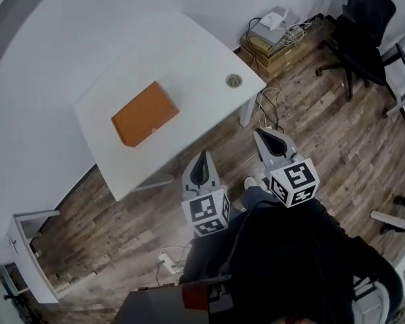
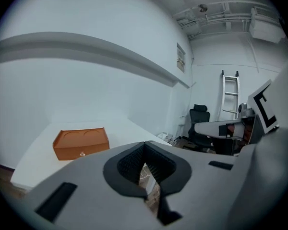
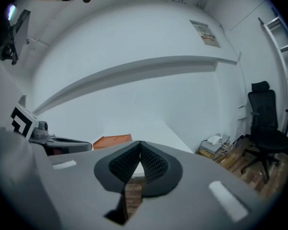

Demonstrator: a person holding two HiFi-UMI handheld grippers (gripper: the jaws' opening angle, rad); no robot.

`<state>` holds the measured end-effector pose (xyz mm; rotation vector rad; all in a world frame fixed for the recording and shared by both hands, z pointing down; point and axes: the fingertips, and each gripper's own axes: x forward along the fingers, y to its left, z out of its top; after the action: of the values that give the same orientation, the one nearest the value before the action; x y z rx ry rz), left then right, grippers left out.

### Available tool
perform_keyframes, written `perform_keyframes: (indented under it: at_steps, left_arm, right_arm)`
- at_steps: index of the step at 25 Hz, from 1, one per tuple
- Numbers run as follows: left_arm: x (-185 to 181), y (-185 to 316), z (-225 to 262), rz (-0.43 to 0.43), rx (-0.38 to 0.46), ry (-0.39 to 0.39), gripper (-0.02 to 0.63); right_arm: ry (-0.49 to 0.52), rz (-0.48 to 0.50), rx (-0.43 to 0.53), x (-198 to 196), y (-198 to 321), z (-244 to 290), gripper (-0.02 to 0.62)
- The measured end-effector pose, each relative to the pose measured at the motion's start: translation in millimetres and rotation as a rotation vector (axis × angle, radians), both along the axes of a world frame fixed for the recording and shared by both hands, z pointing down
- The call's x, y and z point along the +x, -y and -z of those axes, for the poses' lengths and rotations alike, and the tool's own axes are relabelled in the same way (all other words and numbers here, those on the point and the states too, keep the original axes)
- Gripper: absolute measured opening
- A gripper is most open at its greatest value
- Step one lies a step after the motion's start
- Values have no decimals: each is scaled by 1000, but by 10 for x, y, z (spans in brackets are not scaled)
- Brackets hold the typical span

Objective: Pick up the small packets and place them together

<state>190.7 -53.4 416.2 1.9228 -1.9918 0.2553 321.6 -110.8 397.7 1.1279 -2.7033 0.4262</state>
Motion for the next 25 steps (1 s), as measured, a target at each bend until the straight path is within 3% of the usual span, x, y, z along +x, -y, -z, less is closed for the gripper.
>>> perform_keyframes:
  at_steps: [8,13,19,25]
  left_arm:
    - [-675,-415,-31,305,-1,0,-3]
    - [-1000,-751,-60,434,-3,-10,-3]
    - [-1461,-983,-87,503,5,-22,-3]
    - [-2109,-873,-100,456,15,-15,-3]
  right_arm:
    - [-4,297,-5,-896,-41,-81,2]
    - [-17,415,-10,-1358,-241,-156,2]
    - [-46,479,-11,-1898,-422,-231,2]
    - [-69,438,-8,-2457,-323,-337,3]
